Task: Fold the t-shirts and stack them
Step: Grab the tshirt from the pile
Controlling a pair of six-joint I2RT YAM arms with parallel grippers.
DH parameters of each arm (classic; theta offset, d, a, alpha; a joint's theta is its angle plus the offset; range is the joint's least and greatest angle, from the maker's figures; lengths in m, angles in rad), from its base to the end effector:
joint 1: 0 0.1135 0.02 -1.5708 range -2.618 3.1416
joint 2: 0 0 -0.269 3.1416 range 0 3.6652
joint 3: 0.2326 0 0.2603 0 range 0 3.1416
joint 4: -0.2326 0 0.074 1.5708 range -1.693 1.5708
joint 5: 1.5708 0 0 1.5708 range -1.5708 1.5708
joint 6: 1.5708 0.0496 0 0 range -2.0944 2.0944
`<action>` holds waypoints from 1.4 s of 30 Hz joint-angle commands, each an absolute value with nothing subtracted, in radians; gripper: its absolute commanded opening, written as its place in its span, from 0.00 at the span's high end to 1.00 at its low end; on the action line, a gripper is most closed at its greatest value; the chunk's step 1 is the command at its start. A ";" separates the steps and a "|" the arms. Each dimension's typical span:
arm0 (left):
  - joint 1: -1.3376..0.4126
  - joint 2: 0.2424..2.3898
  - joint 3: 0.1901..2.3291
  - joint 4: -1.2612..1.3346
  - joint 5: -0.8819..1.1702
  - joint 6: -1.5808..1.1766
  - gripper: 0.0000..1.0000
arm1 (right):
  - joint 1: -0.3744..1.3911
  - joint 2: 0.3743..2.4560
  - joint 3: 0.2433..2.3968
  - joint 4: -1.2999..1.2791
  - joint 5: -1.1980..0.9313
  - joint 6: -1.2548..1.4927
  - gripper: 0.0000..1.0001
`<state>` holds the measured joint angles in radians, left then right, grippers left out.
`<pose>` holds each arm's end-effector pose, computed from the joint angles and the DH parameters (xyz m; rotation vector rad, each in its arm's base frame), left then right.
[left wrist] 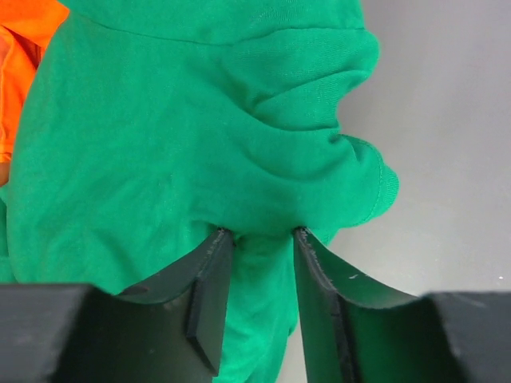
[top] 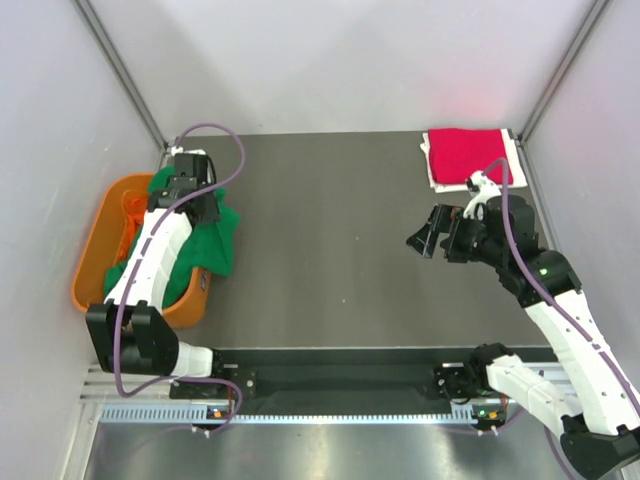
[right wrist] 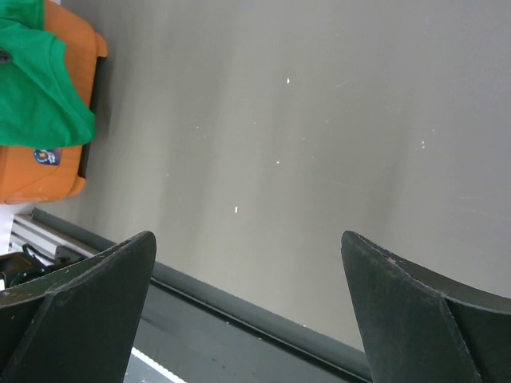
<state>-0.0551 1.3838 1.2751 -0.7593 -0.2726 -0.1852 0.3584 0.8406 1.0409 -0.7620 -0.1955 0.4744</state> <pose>0.3073 -0.0036 0.3171 -0.2770 2.3920 0.2218 0.1658 0.0724 0.3578 0.0086 2.2016 0.6882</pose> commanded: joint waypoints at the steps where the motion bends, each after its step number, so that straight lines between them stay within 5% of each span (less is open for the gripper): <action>1: -0.055 1.400 1.301 -0.703 -0.302 -0.187 0.59 | 0.371 0.833 1.048 -0.695 -0.192 0.460 0.00; 8: -0.055 1.427 1.362 -0.735 -0.314 -0.192 0.88 | 0.371 0.842 1.051 -0.693 -0.184 0.462 0.00; 14: -0.055 1.408 1.381 -0.761 -0.359 -0.195 0.82 | 0.371 0.850 1.049 -0.692 -0.190 0.463 0.00; 22: -0.055 1.407 1.393 -0.785 -0.351 -0.184 0.88 | 0.371 0.859 1.063 -0.696 -0.192 0.472 0.00; 26: -0.055 1.413 1.422 -0.808 -0.356 -0.178 0.75 | 0.371 0.857 1.066 -0.703 -0.192 0.477 0.00; 28: -0.055 1.408 1.422 -0.808 -0.342 -0.175 0.81 | 0.371 0.854 1.065 -0.707 -0.192 0.480 0.00; 29: -0.055 1.405 1.422 -0.807 -0.330 -0.173 1.00 | 0.371 0.853 1.066 -0.709 -0.192 0.480 0.00; 35: -0.055 1.388 1.446 -0.825 -0.380 -0.184 1.00 | 0.371 0.845 1.066 -0.718 -0.195 0.494 0.00; 42: -0.055 1.368 1.771 -0.796 -0.391 -0.199 1.00 | 0.371 0.854 1.083 -0.715 -0.209 0.508 0.00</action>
